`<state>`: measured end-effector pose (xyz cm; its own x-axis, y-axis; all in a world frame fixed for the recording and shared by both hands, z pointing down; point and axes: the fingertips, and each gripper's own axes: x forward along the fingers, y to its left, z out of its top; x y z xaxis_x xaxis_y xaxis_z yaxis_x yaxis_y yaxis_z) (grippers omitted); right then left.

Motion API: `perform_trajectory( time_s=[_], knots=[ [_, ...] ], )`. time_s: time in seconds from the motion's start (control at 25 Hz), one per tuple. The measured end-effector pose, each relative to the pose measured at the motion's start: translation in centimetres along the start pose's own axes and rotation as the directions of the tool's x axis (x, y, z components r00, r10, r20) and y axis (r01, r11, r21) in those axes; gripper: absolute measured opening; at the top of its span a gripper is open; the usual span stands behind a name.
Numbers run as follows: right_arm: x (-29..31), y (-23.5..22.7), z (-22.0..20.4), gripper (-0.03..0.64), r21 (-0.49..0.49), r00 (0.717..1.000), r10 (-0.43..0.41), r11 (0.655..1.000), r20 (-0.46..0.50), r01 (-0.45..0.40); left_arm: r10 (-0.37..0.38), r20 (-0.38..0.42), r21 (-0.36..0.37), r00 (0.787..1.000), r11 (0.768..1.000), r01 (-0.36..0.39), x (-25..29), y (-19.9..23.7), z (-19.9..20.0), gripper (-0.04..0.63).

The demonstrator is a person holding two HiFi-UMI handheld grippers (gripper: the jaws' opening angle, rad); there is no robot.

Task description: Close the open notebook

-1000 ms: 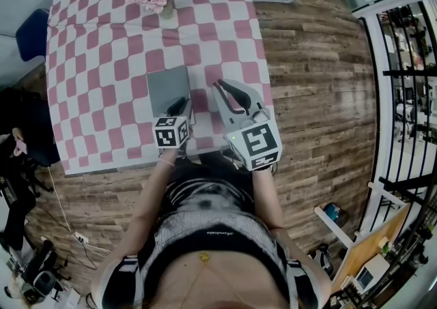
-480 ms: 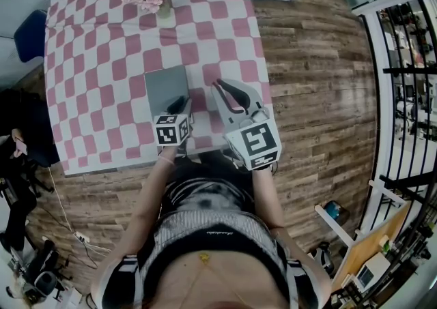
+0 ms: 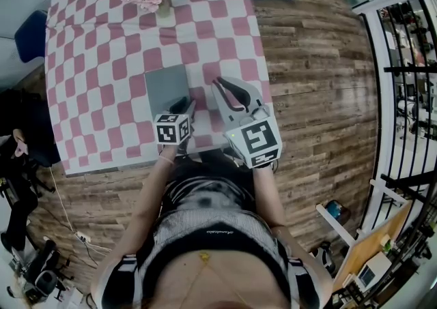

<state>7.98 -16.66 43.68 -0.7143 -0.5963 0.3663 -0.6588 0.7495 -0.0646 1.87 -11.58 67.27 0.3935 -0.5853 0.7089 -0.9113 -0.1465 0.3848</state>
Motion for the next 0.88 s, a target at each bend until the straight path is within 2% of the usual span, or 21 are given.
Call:
perform_trajectory(
  time_s=[0.28, 0.6, 0.88],
  knots=[
    [0.1, 0.2, 0.0, 0.034, -0.004, 1.000, 0.004, 1.000, -0.001, -0.004, 0.006, 0.004, 0.013, 1.000, 1.000, -0.006, 0.1, 0.0, -0.2, 0.112],
    [0.1, 0.4, -0.1, 0.034, -0.007, 1.000, -0.001, 1.000, -0.008, 0.001, 0.058, 0.009, 0.045, 0.998, 0.997, -0.058, 0.2, 0.1, -0.3, 0.110],
    [0.4, 1.0, 0.2, 0.034, -0.006, 1.000, 0.011, 1.000, -0.007, -0.011, 0.011, 0.027, 0.041, 1.000, 0.999, -0.012, -0.1, -0.3, -0.1, 0.110]
  ],
)
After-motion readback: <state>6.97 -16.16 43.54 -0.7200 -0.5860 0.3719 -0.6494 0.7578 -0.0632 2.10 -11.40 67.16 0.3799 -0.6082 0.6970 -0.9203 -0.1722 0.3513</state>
